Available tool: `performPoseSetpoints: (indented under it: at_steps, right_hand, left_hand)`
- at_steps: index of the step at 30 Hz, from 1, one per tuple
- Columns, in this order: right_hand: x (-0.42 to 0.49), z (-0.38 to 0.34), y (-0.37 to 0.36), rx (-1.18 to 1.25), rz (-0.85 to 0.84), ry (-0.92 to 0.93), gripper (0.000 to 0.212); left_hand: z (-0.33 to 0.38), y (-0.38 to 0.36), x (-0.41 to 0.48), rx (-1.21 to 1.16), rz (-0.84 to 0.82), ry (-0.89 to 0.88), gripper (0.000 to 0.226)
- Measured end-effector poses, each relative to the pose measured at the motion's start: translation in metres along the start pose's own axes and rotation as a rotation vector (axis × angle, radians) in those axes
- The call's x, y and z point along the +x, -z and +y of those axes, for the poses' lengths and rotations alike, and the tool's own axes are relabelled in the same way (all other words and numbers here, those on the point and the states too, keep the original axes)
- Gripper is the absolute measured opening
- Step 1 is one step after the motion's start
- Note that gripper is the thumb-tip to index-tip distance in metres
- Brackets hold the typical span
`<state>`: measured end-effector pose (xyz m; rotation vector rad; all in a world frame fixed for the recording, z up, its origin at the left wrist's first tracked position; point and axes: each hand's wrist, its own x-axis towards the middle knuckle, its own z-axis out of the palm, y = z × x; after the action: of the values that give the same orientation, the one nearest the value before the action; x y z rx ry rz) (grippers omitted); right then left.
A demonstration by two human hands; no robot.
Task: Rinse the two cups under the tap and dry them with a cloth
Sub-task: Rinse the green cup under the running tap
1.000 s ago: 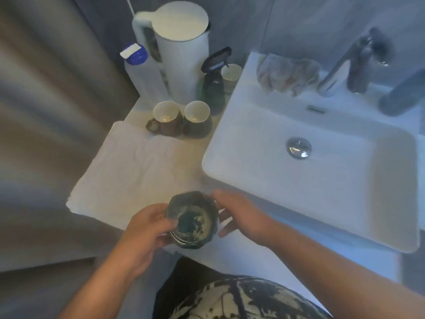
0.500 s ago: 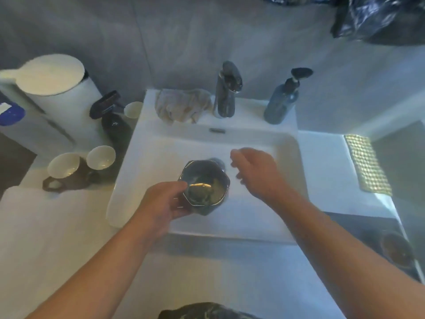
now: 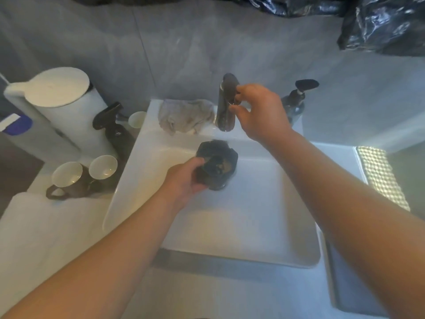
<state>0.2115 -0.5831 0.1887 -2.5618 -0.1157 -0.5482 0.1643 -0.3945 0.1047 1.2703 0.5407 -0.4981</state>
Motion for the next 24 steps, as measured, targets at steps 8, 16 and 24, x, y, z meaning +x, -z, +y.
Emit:
performPoseSetpoints:
  at_steps: [8,16,24]
  right_hand:
    - [0.03,-0.008,0.012,0.127,-0.011,-0.159,0.026]
    - [-0.05,0.016,-0.013,0.609,0.014,-0.689,0.014]
    - [-0.093,0.015,-0.028,0.926,-0.189,-0.731,0.024]
  left_hand:
    - [0.005,-0.014,0.005,0.05,-0.057,-0.022,0.012]
    - [0.002,-0.01,0.007,-0.04,-0.147,-0.01,0.023]
    - [-0.001,-0.015,0.004,-0.075,-0.218,0.054,0.037]
